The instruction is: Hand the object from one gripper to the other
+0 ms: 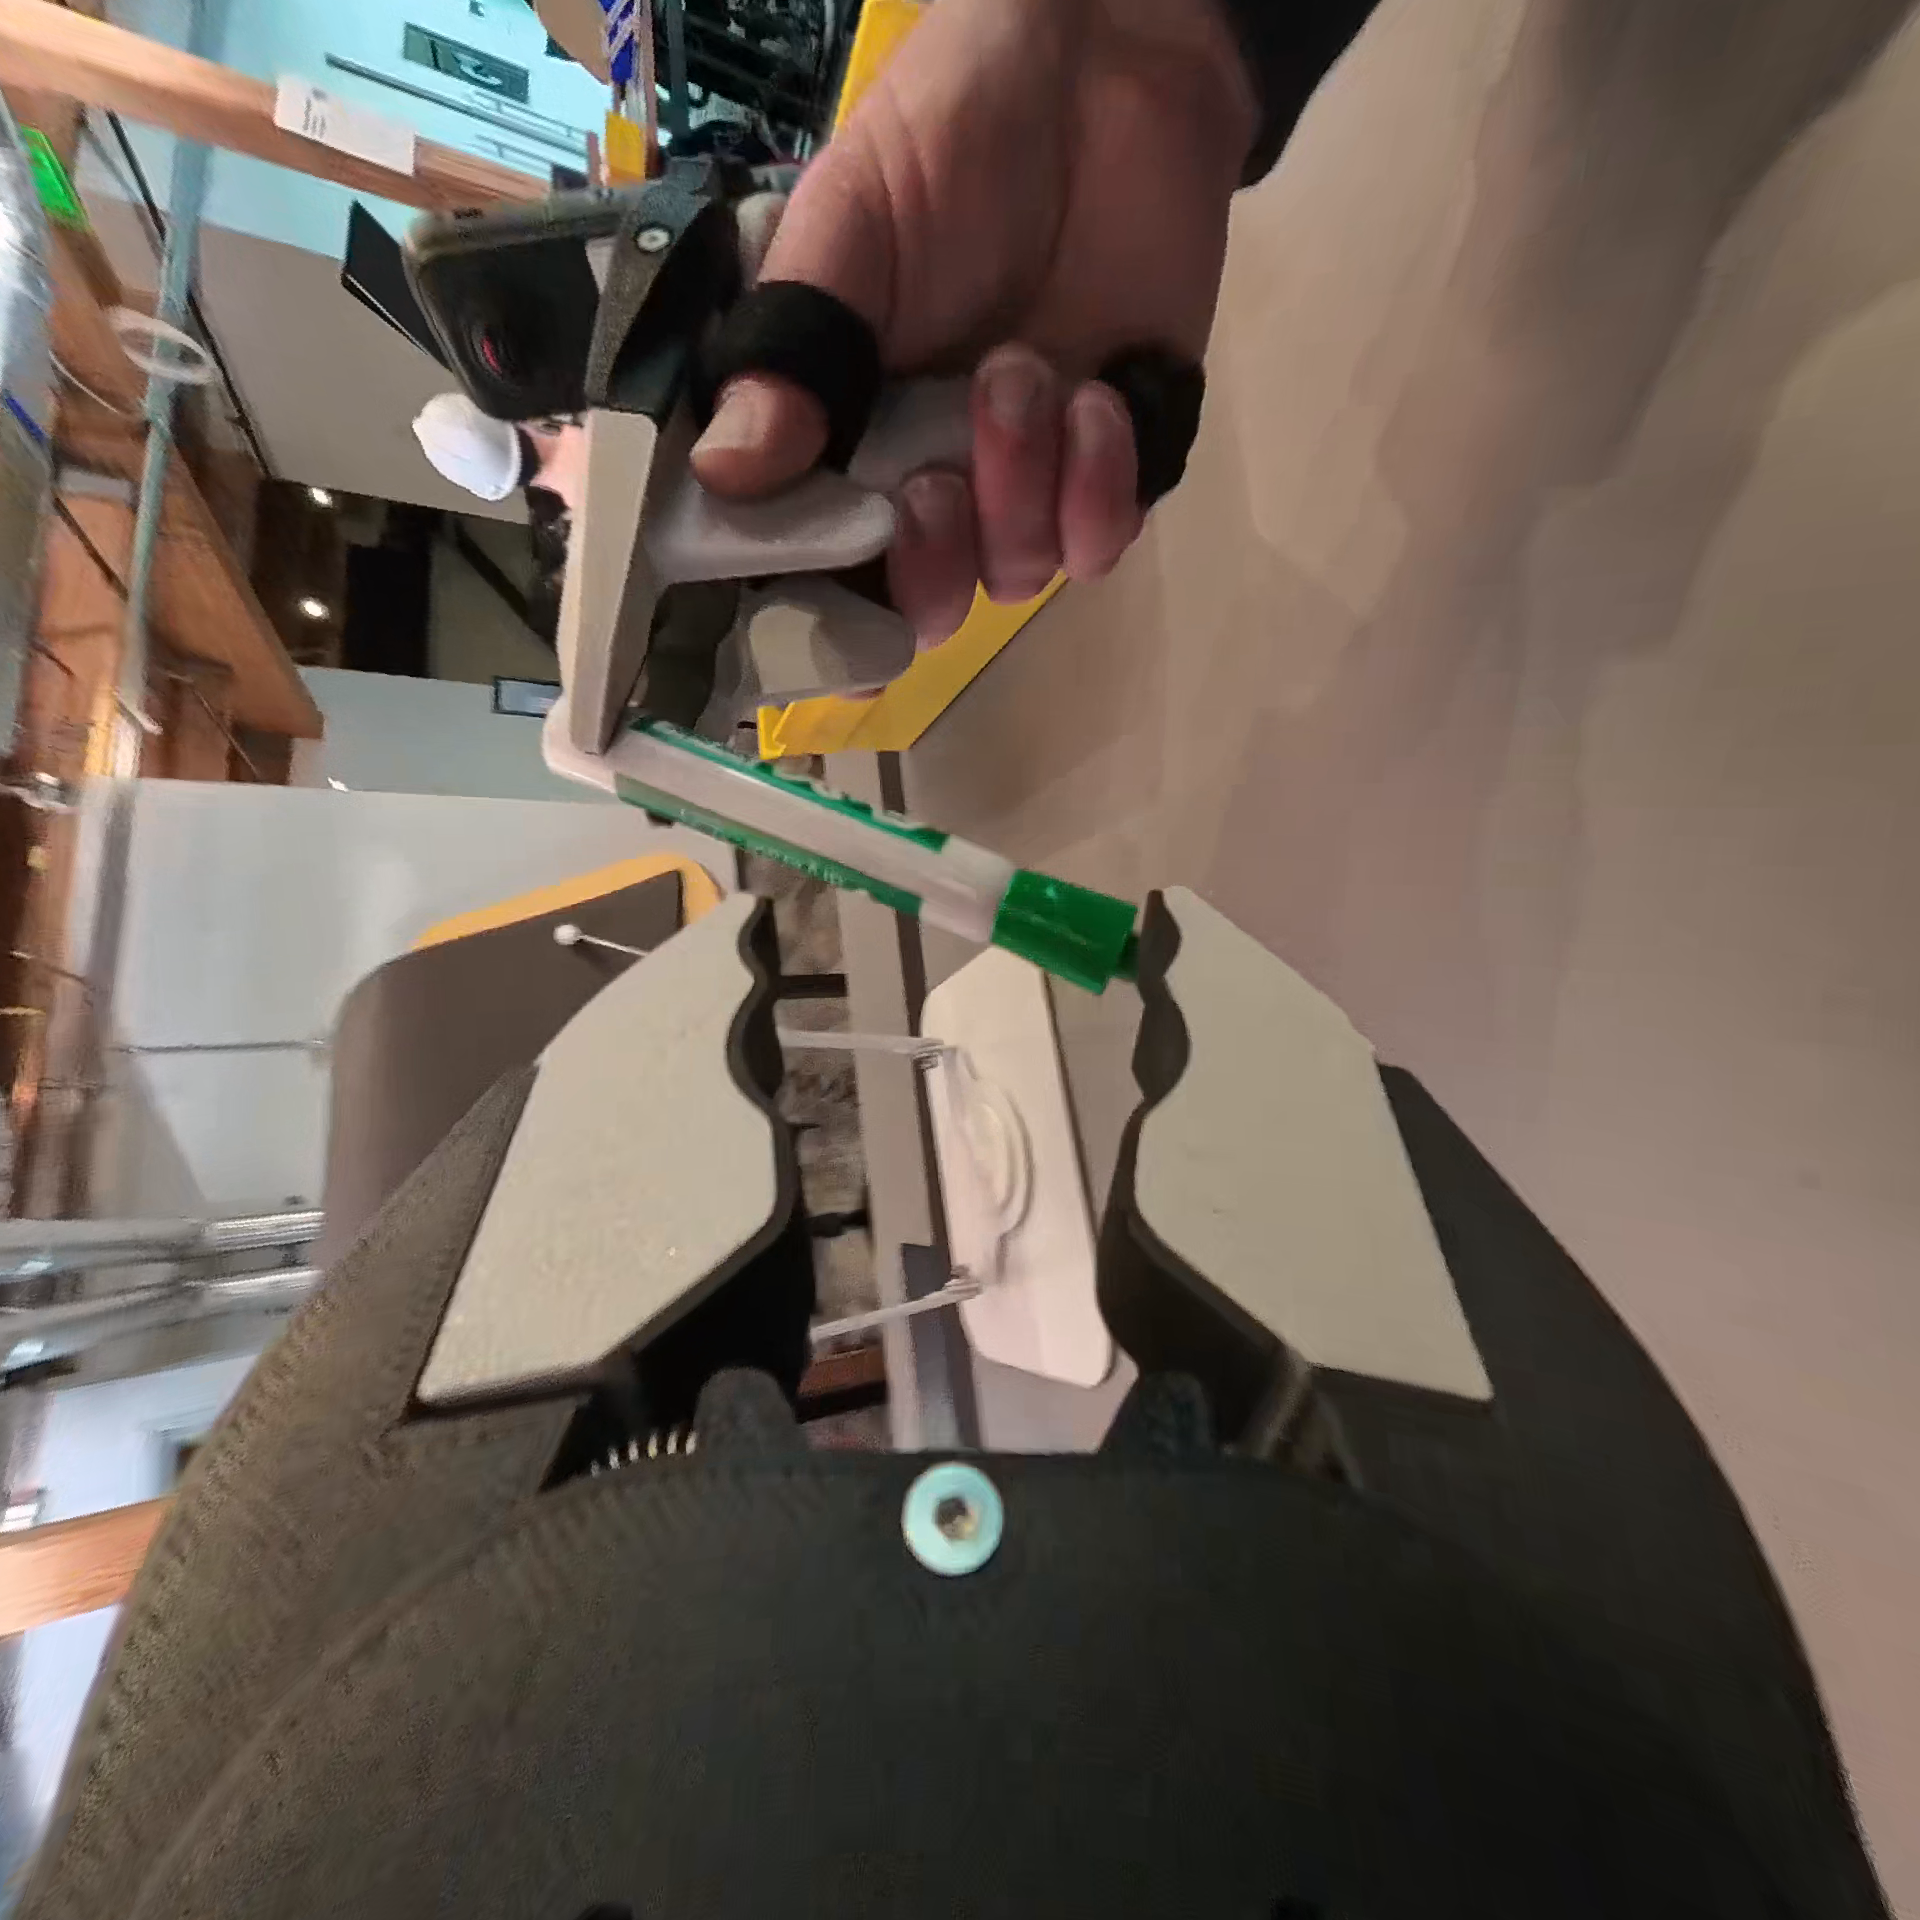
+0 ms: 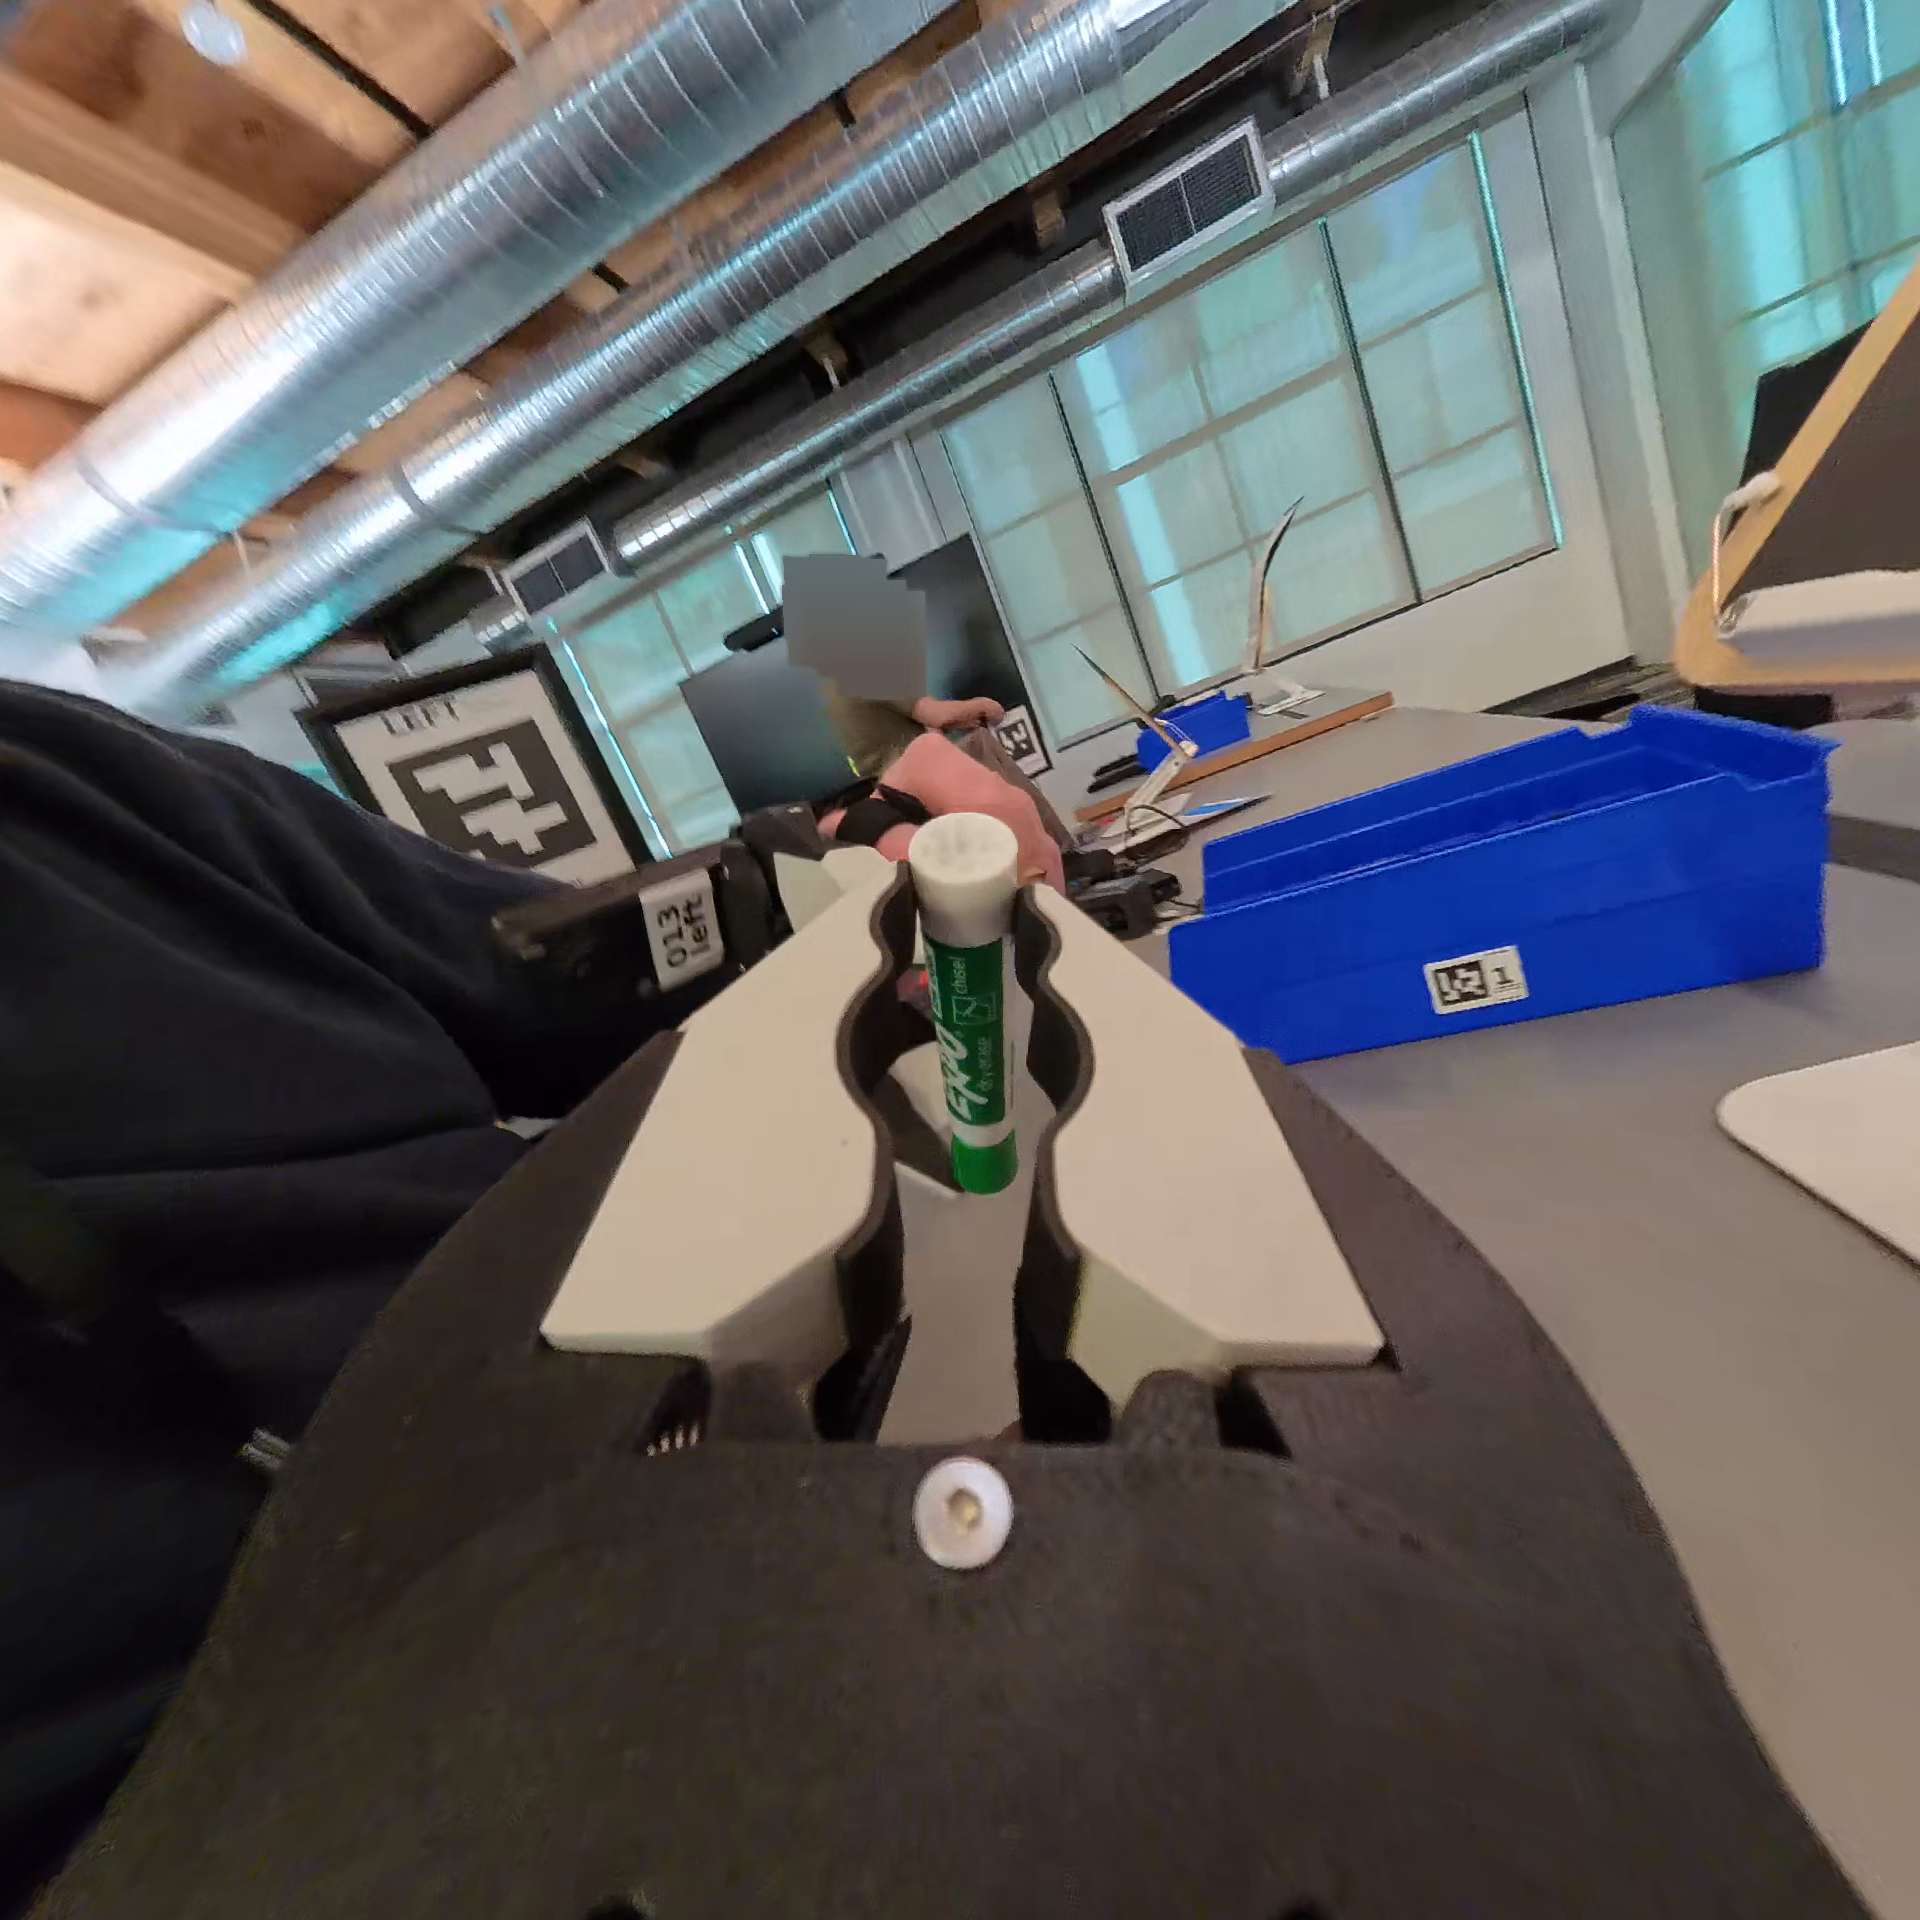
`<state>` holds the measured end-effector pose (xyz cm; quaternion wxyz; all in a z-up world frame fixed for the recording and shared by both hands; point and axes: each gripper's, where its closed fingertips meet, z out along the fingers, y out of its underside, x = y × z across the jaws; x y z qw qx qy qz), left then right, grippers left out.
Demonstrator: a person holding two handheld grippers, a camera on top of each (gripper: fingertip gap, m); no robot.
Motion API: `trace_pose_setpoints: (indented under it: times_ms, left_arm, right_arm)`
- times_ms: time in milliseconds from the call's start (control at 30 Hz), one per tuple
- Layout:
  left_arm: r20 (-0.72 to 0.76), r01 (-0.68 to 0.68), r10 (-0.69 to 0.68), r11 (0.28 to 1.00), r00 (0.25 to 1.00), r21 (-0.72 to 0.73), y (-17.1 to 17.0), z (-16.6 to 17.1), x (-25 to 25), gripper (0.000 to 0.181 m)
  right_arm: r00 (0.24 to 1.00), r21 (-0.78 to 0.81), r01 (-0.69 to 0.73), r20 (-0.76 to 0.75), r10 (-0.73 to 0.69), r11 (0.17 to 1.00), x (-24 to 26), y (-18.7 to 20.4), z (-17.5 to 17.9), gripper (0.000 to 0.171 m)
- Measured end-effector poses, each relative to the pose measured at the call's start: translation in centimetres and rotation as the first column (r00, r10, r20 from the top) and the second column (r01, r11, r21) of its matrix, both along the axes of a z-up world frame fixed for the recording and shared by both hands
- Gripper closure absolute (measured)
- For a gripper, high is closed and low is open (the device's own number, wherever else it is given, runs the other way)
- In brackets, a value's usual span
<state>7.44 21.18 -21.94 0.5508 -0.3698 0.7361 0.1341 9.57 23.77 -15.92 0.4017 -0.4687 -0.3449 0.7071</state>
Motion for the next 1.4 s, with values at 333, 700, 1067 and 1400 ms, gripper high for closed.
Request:
trace_pose_setpoints:
  times_ms: [333,700,1067,1400]
  left_arm:
    - [-0.180,0.125,-0.073,0.946,0.981,0.299,-0.3,-1.1,-0.4,0.108]
    - [-0.210,0.241,-0.175,0.906,0.962,0.348,-2.3,-2.1,2.7,0.150]
    - [-0.023,0.113,-0.110,0.977,0.994,0.181,-2.3,-0.3,2.8,0.156]
    - [0.051,0.103,-0.109,0.989,0.993,0.106,-3.0,1.4,3.2,0.158]
  right_arm:
    - [0.992,-0.156,-0.116,-0.064,0.107,0.981,0.5,0.0,0.5,0.155]
    - [0.985,-0.233,-0.172,-0.063,0.162,0.957,-0.7,-0.3,-0.4,0.155]
    - [1.000,-0.200,-0.021,0.001,0.022,0.979,-1.1,1.5,-1.7,0.144]
    - [1.000,-0.235,-0.023,-0.004,0.023,0.972,-1.3,1.9,-2.2,0.141]
